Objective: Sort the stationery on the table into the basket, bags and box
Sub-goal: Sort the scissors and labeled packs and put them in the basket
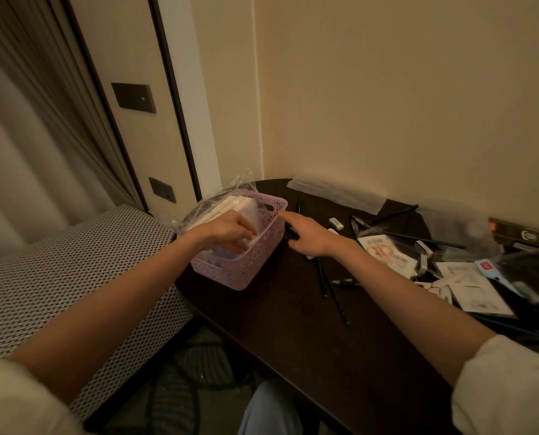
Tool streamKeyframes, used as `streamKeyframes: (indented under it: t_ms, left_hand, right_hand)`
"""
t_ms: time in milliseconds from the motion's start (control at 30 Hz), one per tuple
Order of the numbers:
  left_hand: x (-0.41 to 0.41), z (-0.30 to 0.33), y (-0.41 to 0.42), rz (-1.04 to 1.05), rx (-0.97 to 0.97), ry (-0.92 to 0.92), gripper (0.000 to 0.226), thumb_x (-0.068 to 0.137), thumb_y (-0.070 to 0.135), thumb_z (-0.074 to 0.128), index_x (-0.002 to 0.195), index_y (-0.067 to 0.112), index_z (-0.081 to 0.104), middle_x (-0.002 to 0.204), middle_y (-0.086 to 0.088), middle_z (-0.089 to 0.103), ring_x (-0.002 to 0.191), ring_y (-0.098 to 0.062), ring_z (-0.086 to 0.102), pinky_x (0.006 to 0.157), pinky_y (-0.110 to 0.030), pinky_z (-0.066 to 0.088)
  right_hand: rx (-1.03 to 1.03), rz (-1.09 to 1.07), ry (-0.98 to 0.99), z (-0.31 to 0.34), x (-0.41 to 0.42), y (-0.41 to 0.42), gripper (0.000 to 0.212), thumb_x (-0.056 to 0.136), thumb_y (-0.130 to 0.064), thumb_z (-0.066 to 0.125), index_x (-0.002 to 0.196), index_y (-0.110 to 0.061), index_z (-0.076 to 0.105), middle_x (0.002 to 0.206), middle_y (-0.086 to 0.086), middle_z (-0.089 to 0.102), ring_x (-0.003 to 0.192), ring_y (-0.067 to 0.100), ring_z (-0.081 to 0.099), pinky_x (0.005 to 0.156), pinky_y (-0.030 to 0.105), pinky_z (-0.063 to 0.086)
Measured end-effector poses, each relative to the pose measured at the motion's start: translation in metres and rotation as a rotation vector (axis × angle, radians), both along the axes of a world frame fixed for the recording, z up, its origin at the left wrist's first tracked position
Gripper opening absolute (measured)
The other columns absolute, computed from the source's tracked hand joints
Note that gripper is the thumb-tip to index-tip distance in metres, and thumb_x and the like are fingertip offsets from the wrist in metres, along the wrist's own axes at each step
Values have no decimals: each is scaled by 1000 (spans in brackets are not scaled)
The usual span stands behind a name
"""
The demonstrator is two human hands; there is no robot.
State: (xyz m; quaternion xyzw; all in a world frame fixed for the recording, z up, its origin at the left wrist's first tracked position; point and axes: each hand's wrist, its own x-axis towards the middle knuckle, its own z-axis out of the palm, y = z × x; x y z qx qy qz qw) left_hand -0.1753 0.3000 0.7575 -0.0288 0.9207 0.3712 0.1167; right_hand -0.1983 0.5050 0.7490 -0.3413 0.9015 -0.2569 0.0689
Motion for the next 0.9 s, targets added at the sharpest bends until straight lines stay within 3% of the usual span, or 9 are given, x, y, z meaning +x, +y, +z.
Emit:
streamKeyframes:
  t_ms: [100,233,500,733,900]
  left_hand:
    - [13,-2,14,138,-35,355,21,95,6,54,111,4,68,108,-11,69,90,-23,69,81,-41,57]
    - [37,-2,43,203,67,591,21,94,11,57,110,7,69,108,-7,69,97,-20,65,86,-33,53]
    - [80,-22,116,94,235,558,20,94,14,58,112,14,64,108,-3,67,101,-15,63,91,-33,52]
    - [110,-44,179,-24,238,487,23,93,16,61,116,13,65,106,2,66,97,-8,60,81,-19,46]
    - [123,-58,217,-118,245,412,22,93,15,61,114,12,65,107,-1,67,99,-12,62,82,-21,48]
  right_hand:
    - [-6,-69,36,4,16,13,59,88,2,56,143,-8,36,144,13,41,133,26,38,101,20,30]
    - [42,-195,74,-2,39,40,61,90,-11,59,145,-8,32,147,13,38,135,25,36,106,27,30]
    - [-65,-406,104,-18,102,128,52,90,-14,61,139,-11,43,141,10,45,130,23,43,106,32,36]
    - [-196,-663,136,-34,161,213,41,88,-6,62,128,-6,54,129,12,57,120,24,53,98,34,45]
    - [-189,-822,94,-50,191,261,32,85,-1,64,117,-3,62,117,13,63,111,25,59,93,31,47]
